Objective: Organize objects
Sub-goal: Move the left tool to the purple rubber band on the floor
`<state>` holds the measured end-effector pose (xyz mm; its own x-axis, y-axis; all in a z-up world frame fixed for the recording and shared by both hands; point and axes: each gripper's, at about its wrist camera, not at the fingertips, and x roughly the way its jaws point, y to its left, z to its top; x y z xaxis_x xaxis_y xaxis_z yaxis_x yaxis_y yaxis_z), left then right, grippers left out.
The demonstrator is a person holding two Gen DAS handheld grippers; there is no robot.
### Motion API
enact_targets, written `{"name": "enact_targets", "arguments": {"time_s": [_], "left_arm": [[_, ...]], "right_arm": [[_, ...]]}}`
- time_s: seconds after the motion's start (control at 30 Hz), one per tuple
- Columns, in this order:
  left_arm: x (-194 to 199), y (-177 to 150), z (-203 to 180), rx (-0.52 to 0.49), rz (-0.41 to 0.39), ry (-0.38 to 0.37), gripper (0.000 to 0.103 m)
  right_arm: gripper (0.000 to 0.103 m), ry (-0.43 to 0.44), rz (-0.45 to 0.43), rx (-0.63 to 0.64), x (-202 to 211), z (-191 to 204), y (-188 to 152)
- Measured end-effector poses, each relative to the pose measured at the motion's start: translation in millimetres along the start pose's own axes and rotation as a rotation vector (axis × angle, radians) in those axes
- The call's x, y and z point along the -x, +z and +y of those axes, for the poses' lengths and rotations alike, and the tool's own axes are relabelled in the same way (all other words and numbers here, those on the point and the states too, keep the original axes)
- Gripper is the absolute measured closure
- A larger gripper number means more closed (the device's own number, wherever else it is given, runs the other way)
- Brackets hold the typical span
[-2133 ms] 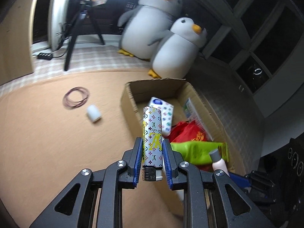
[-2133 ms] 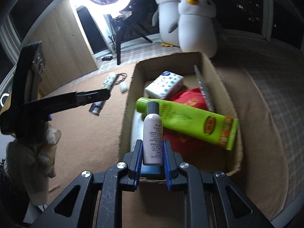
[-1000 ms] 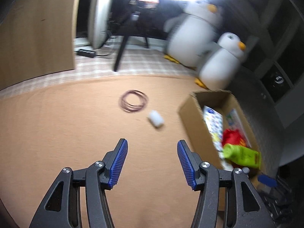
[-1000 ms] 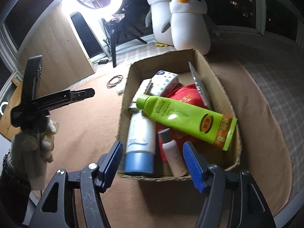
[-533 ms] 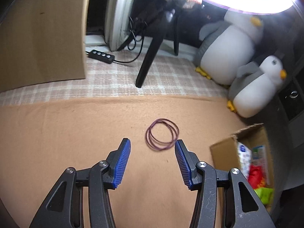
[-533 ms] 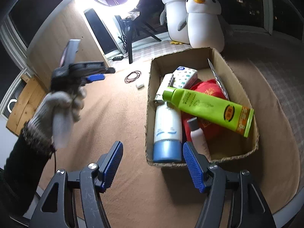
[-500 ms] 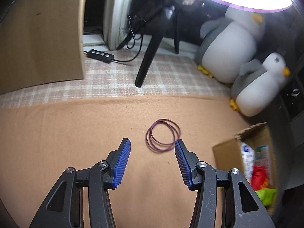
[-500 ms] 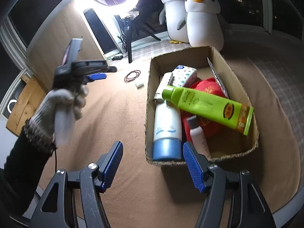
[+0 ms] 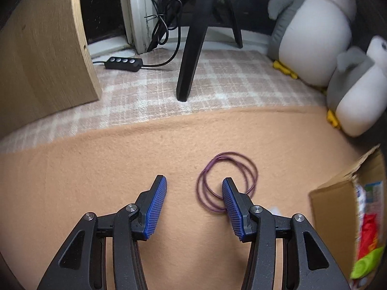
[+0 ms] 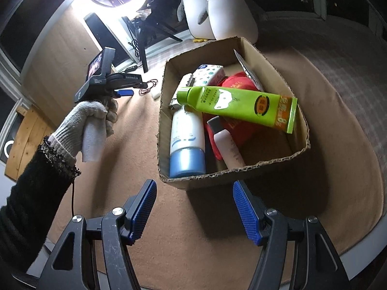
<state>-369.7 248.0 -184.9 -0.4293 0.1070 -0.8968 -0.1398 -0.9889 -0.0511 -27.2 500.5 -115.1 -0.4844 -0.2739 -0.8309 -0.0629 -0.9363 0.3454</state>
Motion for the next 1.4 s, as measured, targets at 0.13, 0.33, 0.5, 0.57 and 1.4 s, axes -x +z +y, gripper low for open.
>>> {"name": "enact_targets", "arguments": {"time_s": [0.13,0.33,0.5,0.57,1.4], "left_arm": [[3.1,-7.1,3.4,-0.051,0.002,0.020,0.051],[16.2,-31.0,21.7,-0.088,0.011,0.027,0.051],[35.3,-66.8,35.9,-0.119,0.017,0.016,0.051],[44.8,-85.1,41.8,-0.131,0.025,0.006,0.051],[122.0,-230.1,104.1,-0.077,0.042,-0.097,0.052]], "right_arm": [[0.041,0.002,-0.001,0.013,1.2,5.5,-0.1],[0.041,0.020,0.011,0.034,-4.2,17.4,2.6],[0.041,0.042,0.012,0.071,-7.7,34.1,6.2],[0.041,0.055,0.014,0.086,-10.2,42.3,7.8],[0.041,0.053,0.069,0.294,-105.9,154.7,118.2]]}}
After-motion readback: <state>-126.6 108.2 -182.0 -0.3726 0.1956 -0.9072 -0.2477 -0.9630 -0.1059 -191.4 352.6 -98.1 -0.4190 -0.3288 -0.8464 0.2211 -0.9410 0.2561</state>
